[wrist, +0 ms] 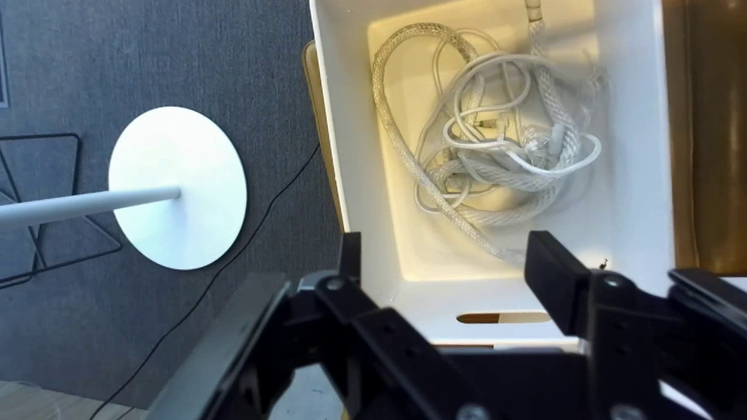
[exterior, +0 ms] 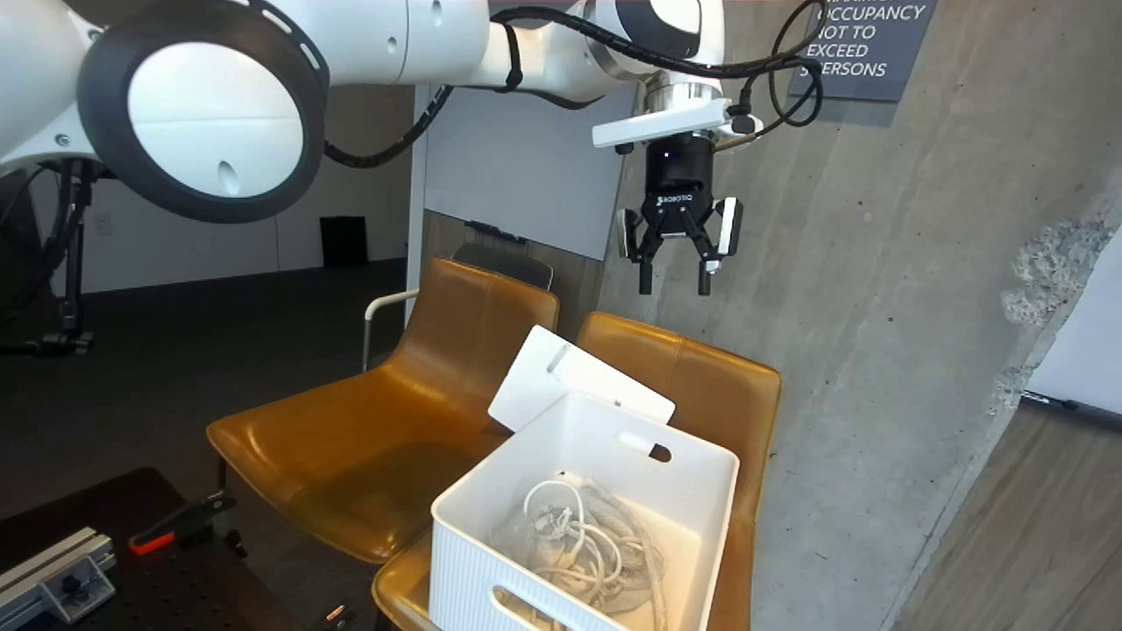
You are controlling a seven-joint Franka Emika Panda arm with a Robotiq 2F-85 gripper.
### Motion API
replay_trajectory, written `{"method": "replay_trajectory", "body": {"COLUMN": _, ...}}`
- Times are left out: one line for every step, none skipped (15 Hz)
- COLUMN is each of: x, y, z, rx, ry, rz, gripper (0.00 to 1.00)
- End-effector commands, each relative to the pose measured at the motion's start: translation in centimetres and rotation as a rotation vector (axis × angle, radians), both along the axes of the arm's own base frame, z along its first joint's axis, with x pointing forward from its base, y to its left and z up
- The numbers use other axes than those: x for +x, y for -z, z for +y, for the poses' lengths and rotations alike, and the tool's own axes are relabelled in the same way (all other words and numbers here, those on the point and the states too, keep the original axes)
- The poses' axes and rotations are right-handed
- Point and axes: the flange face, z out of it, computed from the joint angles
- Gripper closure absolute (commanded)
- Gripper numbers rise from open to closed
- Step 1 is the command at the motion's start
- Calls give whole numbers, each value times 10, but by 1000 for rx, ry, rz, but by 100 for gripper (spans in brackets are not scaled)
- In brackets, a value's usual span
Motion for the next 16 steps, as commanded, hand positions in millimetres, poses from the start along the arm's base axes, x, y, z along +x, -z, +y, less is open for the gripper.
{"method": "replay_trajectory", "body": {"x": -3, "y": -27, "z": 15, "rx": 18, "ry": 104, "rz": -87, "gripper": 0}}
{"method": "replay_trajectory", "body": {"x": -7, "y": -31, "z": 22, "rx": 12, "ry": 118, "rz": -66, "gripper": 0}}
{"method": "replay_trajectory", "body": {"x": -10, "y": -35, "z": 27, "rx": -1, "ry": 122, "rz": -41, "gripper": 0}}
{"method": "replay_trajectory", "body": {"x": -14, "y": -39, "z": 34, "rx": -3, "ry": 126, "rz": -20, "gripper": 0}}
{"method": "replay_trajectory", "body": {"x": -18, "y": -43, "z": 41, "rx": -5, "ry": 136, "rz": 6, "gripper": 0}}
{"method": "replay_trajectory", "body": {"x": -21, "y": -46, "z": 48, "rx": -5, "ry": 151, "rz": 19, "gripper": 0}}
{"method": "replay_trajectory", "body": {"x": -25, "y": -51, "z": 56, "rx": -5, "ry": 171, "rz": 28, "gripper": 0}}
{"method": "replay_trajectory", "body": {"x": -27, "y": -55, "z": 63, "rx": -11, "ry": 189, "rz": 33, "gripper": 0}}
{"method": "replay_trajectory", "body": {"x": -28, "y": -58, "z": 70, "rx": -22, "ry": 220, "rz": 30, "gripper": 0}}
{"method": "replay_trajectory", "body": {"x": -29, "y": -61, "z": 77, "rx": -35, "ry": 247, "rz": 29, "gripper": 0}}
{"method": "replay_trajectory", "body": {"x": -30, "y": -64, "z": 83, "rx": -45, "ry": 284, "rz": 20, "gripper": 0}}
{"method": "replay_trajectory", "body": {"x": -30, "y": -66, "z": 89, "rx": -60, "ry": 316, "rz": 12, "gripper": 0}}
{"method": "replay_trajectory", "body": {"x": -30, "y": -67, "z": 95, "rx": -76, "ry": 359, "rz": -3, "gripper": 0}}
{"method": "replay_trajectory", "body": {"x": -29, "y": -67, "z": 100, "rx": -89, "ry": 393, "rz": -18, "gripper": 0}}
{"method": "replay_trajectory", "body": {"x": -26, "y": -67, "z": 104, "rx": -107, "ry": 427, "rz": -40, "gripper": 0}}
{"method": "replay_trajectory", "body": {"x": -24, "y": -66, "z": 108, "rx": -126, "ry": 459, "rz": -57, "gripper": 0}}
